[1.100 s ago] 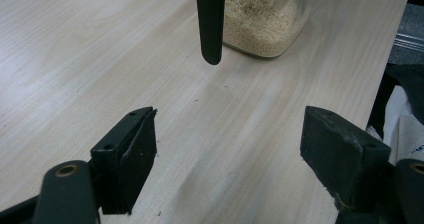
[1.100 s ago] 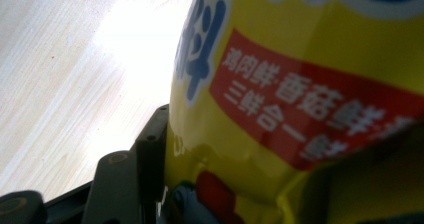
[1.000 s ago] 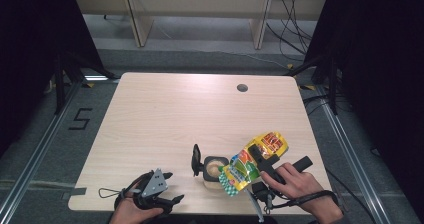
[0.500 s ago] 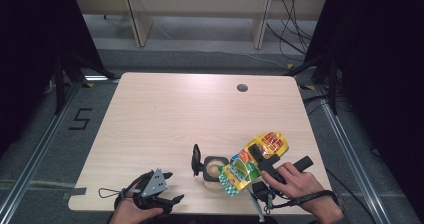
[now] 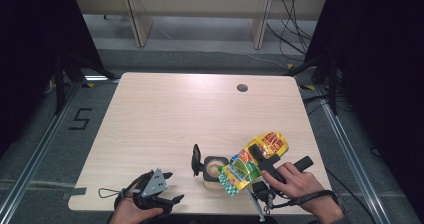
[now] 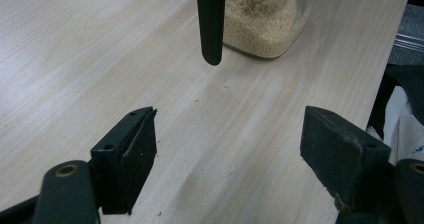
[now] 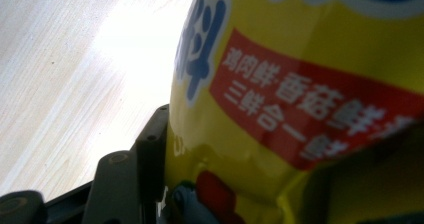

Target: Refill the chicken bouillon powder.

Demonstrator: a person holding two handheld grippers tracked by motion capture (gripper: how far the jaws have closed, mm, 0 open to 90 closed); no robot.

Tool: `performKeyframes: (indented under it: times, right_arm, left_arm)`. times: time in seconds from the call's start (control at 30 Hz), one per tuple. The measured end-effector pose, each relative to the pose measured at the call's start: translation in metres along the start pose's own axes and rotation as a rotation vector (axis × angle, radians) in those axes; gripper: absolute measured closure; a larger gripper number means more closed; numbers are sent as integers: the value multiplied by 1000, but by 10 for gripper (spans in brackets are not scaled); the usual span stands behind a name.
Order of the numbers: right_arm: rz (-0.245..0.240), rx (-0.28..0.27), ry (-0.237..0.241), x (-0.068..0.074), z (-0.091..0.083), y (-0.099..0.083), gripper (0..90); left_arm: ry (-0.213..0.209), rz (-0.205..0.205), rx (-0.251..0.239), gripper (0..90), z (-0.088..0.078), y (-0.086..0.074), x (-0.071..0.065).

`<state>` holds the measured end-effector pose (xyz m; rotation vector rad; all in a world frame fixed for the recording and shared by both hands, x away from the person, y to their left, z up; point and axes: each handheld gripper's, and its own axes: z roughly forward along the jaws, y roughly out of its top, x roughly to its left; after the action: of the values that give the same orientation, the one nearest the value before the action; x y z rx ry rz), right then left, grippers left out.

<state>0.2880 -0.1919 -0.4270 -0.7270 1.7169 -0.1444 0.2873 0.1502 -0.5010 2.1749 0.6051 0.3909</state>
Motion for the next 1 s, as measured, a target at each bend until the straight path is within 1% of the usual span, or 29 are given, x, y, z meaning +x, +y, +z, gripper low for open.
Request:
performKeyframes:
  times: [0.03, 0.07, 0.13, 0.17, 0.2, 0.23, 0.3, 0.33, 0.4, 0.43, 0.53, 0.57, 0.6, 0.63, 0.73, 0.77, 0.8, 0.93, 0.97, 1.0]
  right_arm:
    - [2, 0, 2, 0, 0, 0, 423]
    - [-18, -7, 3, -1, 1, 0, 423]
    - [-17, -9, 9, -1, 1, 0, 423]
    - [-4, -7, 12, 0, 1, 0, 423]
    - [-11, -12, 8, -1, 2, -1, 423]
    - [-1, -16, 8, 0, 2, -2, 423]
    - [2, -14, 12, 0, 2, -3, 423]
    - [32, -7, 13, 2, 2, -2, 423]
    - [32, -8, 14, 2, 2, -3, 423]
    - [14, -21, 14, 0, 2, -4, 423]
    - [20, -22, 10, 0, 2, -4, 423]
    - [37, -12, 23, 1, 2, -4, 423]
    - [53, -12, 23, 1, 2, -4, 423]
    - [62, -27, 18, 2, 3, -5, 423]
    - [63, -25, 26, 2, 3, -6, 423]
    - [73, -25, 26, 3, 3, -7, 423]
    - [73, -25, 26, 3, 3, -7, 423]
    - [87, -41, 27, 3, 4, -8, 423]
    - [101, -44, 26, 3, 4, -8, 424]
    - [147, -59, 38, 5, 5, -9, 423]
  left_arm:
    - [0, 0, 0, 221, 0, 0, 0]
    - [0, 0, -1, 221, 0, 0, 0]
    - [0, 1, 0, 221, 0, 0, 0]
    - [0, 1, 0, 221, 0, 0, 0]
    - [0, 1, 0, 221, 0, 0, 0]
    - [-2, 0, 2, 221, 0, 0, 0]
    - [0, 0, 0, 221, 0, 0, 0]
    - [2, 0, 1, 221, 0, 0, 0]
    - [0, 0, 1, 221, 0, 0, 0]
    - [-1, 1, 2, 221, 0, 0, 0]
    - [0, 1, 0, 221, 0, 0, 0]
    - [0, 1, 0, 221, 0, 0, 0]
    - [0, 1, 0, 221, 0, 0, 0]
    - [2, 6, -1, 221, 0, 0, 0]
    - [2, 6, -1, 221, 0, 0, 0]
    - [4, 6, 0, 221, 0, 0, 0]
    - [4, 6, 0, 221, 0, 0, 0]
    - [0, 1, 0, 221, 0, 0, 0]
    - [2, 5, 0, 221, 0, 0, 0]
    - [-1, 0, 0, 221, 0, 0, 0]
